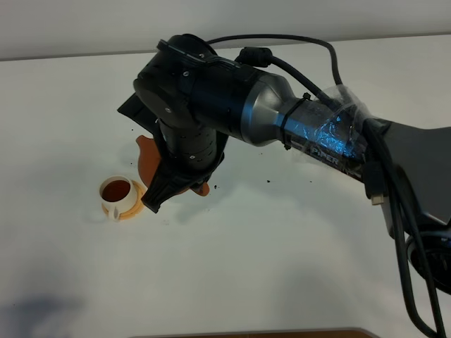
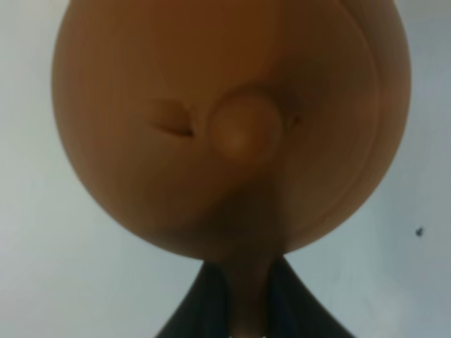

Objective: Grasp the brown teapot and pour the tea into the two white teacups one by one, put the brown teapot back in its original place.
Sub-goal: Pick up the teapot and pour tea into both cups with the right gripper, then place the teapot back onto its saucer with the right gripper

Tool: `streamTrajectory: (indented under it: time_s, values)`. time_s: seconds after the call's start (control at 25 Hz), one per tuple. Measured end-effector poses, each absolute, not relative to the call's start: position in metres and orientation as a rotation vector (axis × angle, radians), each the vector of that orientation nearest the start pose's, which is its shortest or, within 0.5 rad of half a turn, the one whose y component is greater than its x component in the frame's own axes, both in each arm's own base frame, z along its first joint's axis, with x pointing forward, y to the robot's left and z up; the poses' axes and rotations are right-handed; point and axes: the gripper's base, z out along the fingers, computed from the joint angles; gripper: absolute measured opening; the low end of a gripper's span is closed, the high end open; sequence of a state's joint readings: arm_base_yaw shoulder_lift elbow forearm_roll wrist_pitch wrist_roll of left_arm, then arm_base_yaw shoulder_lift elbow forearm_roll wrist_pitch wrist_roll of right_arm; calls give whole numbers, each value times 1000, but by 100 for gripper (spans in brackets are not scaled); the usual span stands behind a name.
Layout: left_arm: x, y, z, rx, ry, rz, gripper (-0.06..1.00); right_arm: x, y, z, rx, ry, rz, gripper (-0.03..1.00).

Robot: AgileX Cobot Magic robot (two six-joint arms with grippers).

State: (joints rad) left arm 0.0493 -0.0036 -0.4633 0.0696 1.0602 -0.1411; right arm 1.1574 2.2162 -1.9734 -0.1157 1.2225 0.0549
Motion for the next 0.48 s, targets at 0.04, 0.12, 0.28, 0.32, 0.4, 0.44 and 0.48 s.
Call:
streamTrajectory:
  time_s: [0.04,0.12,0.28,0.32,0.4,0.44,0.48]
  values:
    - [-2,5,267,-199,2065,28,28,200,424,217,-1561,2479,21,14]
    - [-2,5,267,-199,2065,28,28,203,420,214,-1558,2497,13,14]
    - [-2,5,267,-199,2065,28,28,207,418,214,-1553,2501,11,14]
    - [-2,5,267,-199,2065,28,28,208,418,213,-1553,2502,10,14]
    - [-2,5,267,-199,2065,28,28,209,418,211,-1560,2506,10,14]
    - [-2,5,267,-199,2065,28,28,210,418,209,-1562,2510,9,13]
    - [-2,5,267,-199,2065,28,28,211,418,204,-1566,2518,4,13]
